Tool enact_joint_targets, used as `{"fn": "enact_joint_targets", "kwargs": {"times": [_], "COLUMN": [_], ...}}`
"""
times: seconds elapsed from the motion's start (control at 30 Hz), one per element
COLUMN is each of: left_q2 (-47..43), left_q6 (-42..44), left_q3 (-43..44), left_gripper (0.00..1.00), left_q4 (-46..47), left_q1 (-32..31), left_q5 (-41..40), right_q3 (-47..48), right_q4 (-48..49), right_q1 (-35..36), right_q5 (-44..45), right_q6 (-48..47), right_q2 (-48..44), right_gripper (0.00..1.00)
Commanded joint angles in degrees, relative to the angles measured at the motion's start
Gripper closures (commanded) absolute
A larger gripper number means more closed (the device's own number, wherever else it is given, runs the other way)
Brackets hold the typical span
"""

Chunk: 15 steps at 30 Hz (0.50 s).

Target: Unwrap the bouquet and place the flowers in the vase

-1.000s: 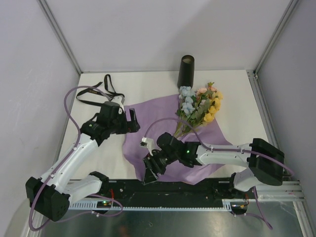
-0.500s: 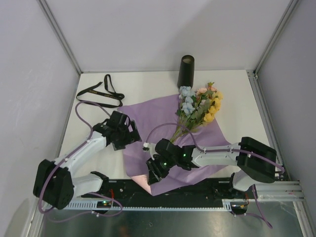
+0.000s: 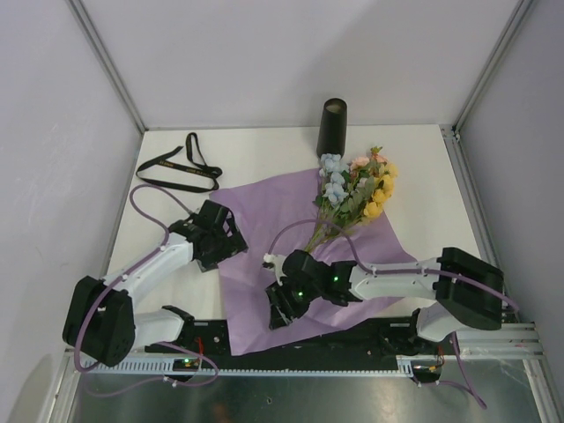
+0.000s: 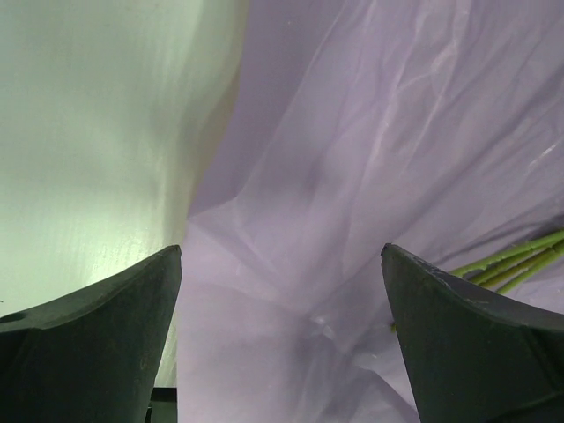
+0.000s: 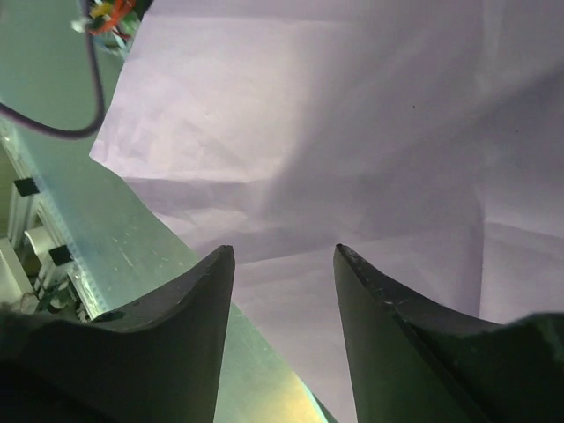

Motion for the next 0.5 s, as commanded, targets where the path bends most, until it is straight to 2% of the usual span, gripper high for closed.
{"fn": "enact_joint_targets", "kwargs": {"times": [0.0,0.17,0.47], "left_q2": [0.47,-1.12,-11.21], "left_q6": [-2.78,-3.44,0.18], "left_q3": [-0.99,-1.19,3.01], "left_gripper": [0.01,0.03,0.04], "left_q4": [0.39,0.03,-3.67], "left_q1": [0.73,1.0,3.64], "left_q5": [-3.43,-6.13,-15.16], "right_q3": [0.19,0.14,-3.99], "right_q4": [0.66,-0.47,-2.61], "right_q1": [-1.69,-4.08,-4.06], "right_q5": [2.78,6.39,15.67], "right_q6": [-0.38,-1.35,3.92], "right_q2": [-4.36,-1.18,0.9], "right_gripper": [0.49,0.57,0.59]}}
